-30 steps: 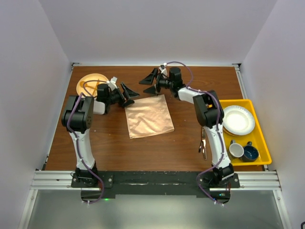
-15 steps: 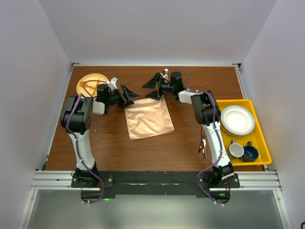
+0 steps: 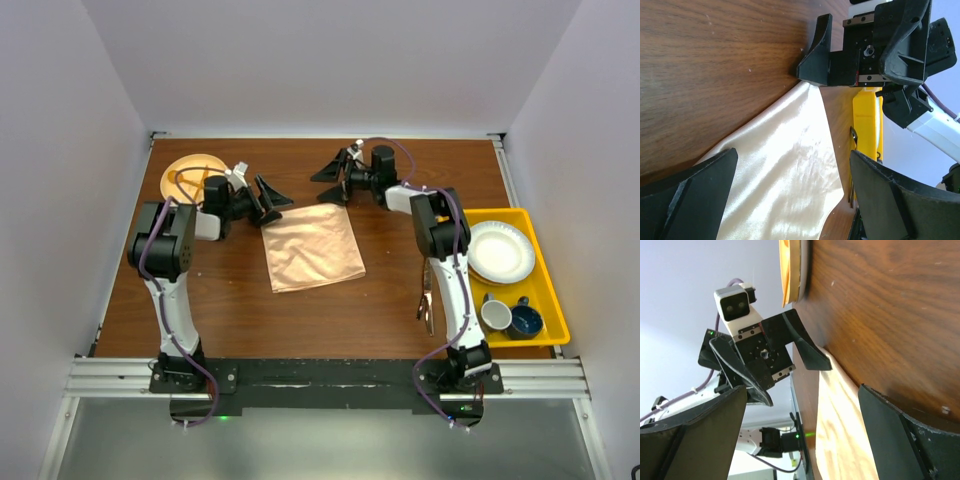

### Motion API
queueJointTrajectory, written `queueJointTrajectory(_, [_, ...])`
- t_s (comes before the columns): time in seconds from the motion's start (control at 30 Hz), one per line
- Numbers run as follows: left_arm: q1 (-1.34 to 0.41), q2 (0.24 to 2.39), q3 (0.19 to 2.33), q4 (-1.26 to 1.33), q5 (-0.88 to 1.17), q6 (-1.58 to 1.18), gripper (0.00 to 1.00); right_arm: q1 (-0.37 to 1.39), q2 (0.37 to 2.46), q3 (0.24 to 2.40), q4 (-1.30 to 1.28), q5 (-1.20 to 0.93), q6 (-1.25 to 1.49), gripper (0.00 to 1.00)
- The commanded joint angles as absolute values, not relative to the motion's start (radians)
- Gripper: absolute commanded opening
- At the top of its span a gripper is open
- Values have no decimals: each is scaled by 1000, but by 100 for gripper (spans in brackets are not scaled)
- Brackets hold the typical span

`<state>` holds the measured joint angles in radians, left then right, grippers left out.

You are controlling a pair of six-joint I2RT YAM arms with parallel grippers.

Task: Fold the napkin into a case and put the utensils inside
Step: Smooth out the square-folded napkin at the center of the board.

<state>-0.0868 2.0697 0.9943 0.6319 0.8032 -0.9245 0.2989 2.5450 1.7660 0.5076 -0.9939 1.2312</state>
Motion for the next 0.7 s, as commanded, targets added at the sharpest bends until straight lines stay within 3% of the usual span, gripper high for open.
queueJointTrajectory(0.0, [-126, 1967, 1038, 644, 847, -920, 100, 310, 2386, 1851, 415, -1075, 1102, 98])
queueJointTrajectory(0.13, [-127, 1878, 1115, 472, 839, -795, 100, 313, 2202, 1829, -58, -1069, 771, 98])
queueJointTrajectory(0.3, [-135, 1836, 1146, 353, 844, -614, 100, 328, 2043, 1629, -329, -1045, 499, 98])
queueJointTrajectory(0.43, [-173, 1757, 1128, 156, 827, -338, 100, 334, 2000, 1563, -691, -1006, 221, 98])
queueJointTrajectory(0.67, [-274, 1684, 1055, -38, 782, 141, 100, 333, 2000, 1413, -744, -976, 86, 98])
